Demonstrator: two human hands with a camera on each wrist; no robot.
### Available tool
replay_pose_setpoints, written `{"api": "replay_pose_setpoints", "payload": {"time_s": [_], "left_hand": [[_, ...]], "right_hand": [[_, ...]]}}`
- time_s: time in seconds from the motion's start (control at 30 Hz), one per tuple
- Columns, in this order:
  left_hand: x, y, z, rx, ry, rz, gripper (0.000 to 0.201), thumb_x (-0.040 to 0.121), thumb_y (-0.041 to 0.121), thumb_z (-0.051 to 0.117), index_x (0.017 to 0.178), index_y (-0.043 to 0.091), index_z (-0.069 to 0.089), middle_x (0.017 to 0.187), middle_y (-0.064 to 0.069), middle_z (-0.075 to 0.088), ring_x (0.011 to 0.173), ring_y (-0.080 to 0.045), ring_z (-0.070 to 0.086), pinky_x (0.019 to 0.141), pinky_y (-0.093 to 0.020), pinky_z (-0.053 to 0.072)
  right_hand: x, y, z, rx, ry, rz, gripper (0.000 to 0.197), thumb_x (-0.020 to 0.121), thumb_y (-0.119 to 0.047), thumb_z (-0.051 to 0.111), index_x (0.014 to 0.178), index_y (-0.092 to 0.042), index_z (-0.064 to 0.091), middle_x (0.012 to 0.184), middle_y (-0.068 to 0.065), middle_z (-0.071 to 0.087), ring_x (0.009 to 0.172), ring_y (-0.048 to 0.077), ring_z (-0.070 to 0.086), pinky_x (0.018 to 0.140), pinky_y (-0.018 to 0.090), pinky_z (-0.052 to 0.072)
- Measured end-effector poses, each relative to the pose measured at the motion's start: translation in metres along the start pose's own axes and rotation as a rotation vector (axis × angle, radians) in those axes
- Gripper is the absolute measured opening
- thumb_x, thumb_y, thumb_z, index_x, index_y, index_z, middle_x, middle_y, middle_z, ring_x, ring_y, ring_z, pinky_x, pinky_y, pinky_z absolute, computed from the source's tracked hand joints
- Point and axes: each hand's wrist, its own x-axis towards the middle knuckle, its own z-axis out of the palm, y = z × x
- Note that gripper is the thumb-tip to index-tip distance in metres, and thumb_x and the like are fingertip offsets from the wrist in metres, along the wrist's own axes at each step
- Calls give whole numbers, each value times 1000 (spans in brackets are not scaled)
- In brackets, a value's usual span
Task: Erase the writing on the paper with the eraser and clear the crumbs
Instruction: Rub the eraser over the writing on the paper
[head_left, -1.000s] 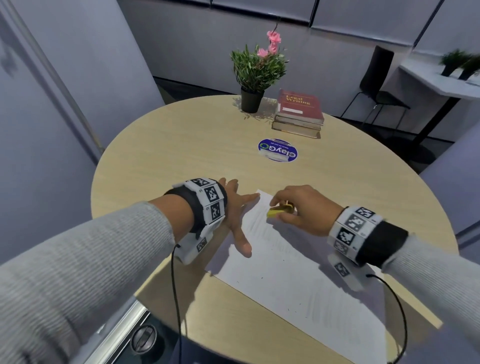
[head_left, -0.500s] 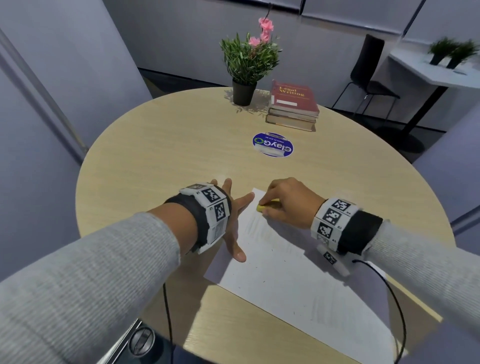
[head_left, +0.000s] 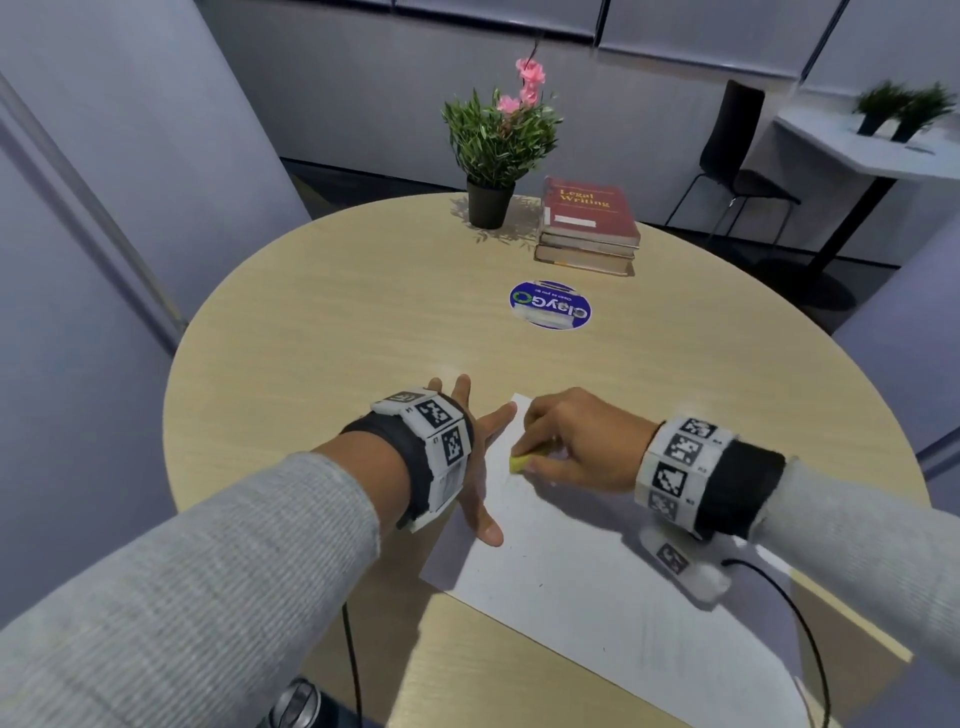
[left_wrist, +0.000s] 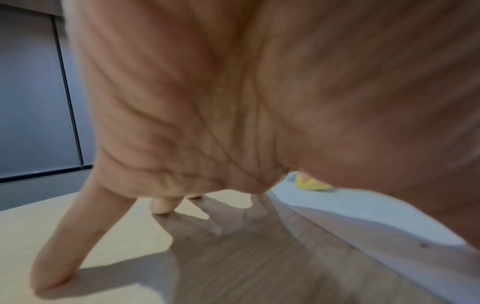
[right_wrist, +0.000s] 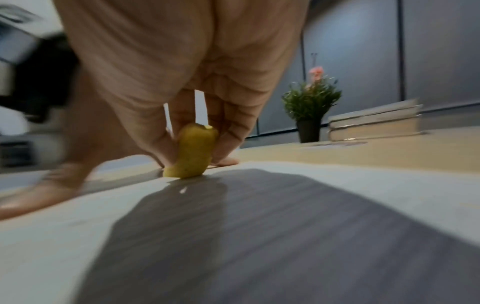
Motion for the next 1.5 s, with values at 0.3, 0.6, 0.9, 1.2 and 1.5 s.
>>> {"api": "replay_pose_setpoints", "payload": {"time_s": [0.3,0.6,0.9,1.2,1.5], "left_hand": [[-3,1,-4,50,-7,-13,148,48,86,71,147,44,-29,157,-19,-34,144,-54,-16,111,-74,12],[-2,1,-5,62,15,-7,153,37,90,70,145,49,-30,159,-20,-22,144,-57,-4,108,-74,21],[-1,2,-6,95,20,-14,154,36,91,70,145,49,-29,159,-18,-20,144,-56,4,108,-71,26],[-5,4,-8,101,18,-20,151,41,89,72,148,47,-27,160,-19,-14,144,-55,5,108,-69,27],[-8,2,-9,96,2,-21,150,42,89,71,148,47,-27,161,-17,-22,146,-53,-1,109,-70,25]], "right_hand": [[4,6,6,44,35,43,19,84,-33,66,95,-21,76,77,-10,57,67,-3,48,65,18,38],[3,-6,7,51,15,14,16,83,-28,68,94,-19,76,71,-18,52,63,-7,48,63,8,36],[-4,-22,13,37,10,-78,15,83,-24,66,90,-16,77,73,-13,52,64,5,48,64,21,43],[-8,-18,15,16,58,-89,17,81,-25,65,90,-17,77,77,-1,57,66,10,49,67,27,47],[-10,-5,11,15,76,-59,18,83,-27,65,94,-19,77,79,-3,56,66,10,51,69,26,48]]}}
